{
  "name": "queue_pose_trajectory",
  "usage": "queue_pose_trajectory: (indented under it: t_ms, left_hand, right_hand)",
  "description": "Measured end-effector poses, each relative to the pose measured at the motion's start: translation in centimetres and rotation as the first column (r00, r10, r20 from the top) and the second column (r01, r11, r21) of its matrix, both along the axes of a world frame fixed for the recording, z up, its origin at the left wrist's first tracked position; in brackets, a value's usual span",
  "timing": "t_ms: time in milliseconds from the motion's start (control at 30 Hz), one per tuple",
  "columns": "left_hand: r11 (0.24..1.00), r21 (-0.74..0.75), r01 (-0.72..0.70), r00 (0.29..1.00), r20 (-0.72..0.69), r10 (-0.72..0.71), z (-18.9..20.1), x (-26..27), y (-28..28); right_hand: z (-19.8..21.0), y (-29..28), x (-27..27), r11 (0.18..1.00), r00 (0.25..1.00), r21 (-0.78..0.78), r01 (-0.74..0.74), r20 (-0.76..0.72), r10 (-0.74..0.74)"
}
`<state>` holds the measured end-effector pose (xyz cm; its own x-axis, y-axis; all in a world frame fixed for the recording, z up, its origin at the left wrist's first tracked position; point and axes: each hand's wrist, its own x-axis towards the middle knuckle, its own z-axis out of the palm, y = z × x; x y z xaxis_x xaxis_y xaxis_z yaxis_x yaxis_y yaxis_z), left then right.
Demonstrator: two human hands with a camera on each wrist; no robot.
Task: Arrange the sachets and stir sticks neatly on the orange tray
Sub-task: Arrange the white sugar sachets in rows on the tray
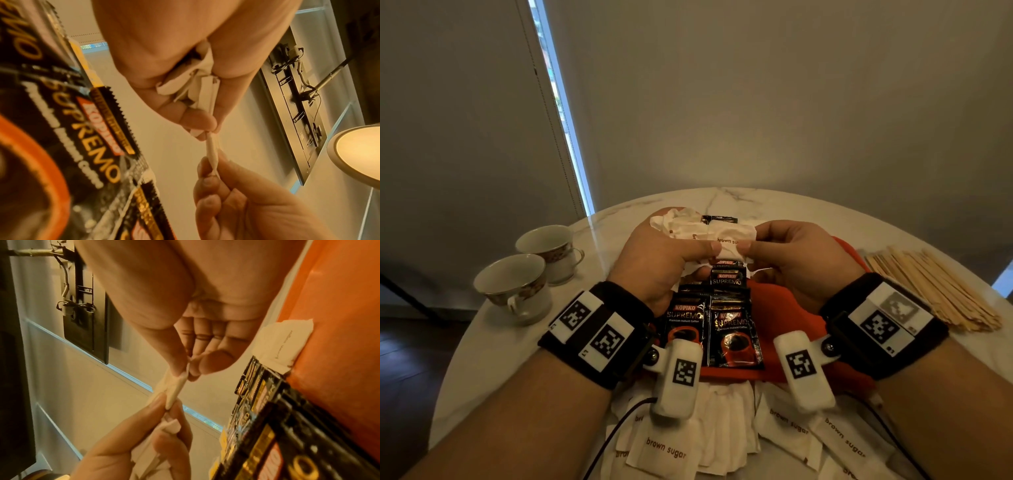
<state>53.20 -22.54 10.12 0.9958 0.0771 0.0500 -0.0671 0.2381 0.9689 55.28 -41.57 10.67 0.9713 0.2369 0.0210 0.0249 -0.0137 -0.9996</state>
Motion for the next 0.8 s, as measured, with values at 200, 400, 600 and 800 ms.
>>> queue_pose_trajectory:
  t_ms: [200, 400, 600, 800]
  left_hand:
    - [0.997, -0.065, -0.045, 0.999, -0.031, 0.043, 0.1, 0.1, 0.1]
    - [0.997, -0.045, -0.057, 0.997, -0.052, 0.055, 0.2, 0.0, 0.0]
    - [0.996, -0.037, -0.076, 0.995, -0.062, 0.073, 0.4, 0.0, 0.1]
    - [0.997, -0.028, -0.071, 0.995, -0.073, 0.069, 0.6, -0.2, 0.1]
  right_hand:
    - [-0.7, -2.0, 2.3, 0.963, 0.959, -0.015, 0.268, -0.090, -0.268]
    - [-2.3, -3.3, 3.7, 0.935, 0.900, -0.235, 0.264, -0.290, -0.327]
    - [-2.7, -3.5, 3.8, 0.930, 0.882, -0.294, 0.221, -0.347, -0.319]
    - [-2.5, -3.3, 3.6, 0.927, 0.877, -0.271, 0.258, -0.337, -0.343]
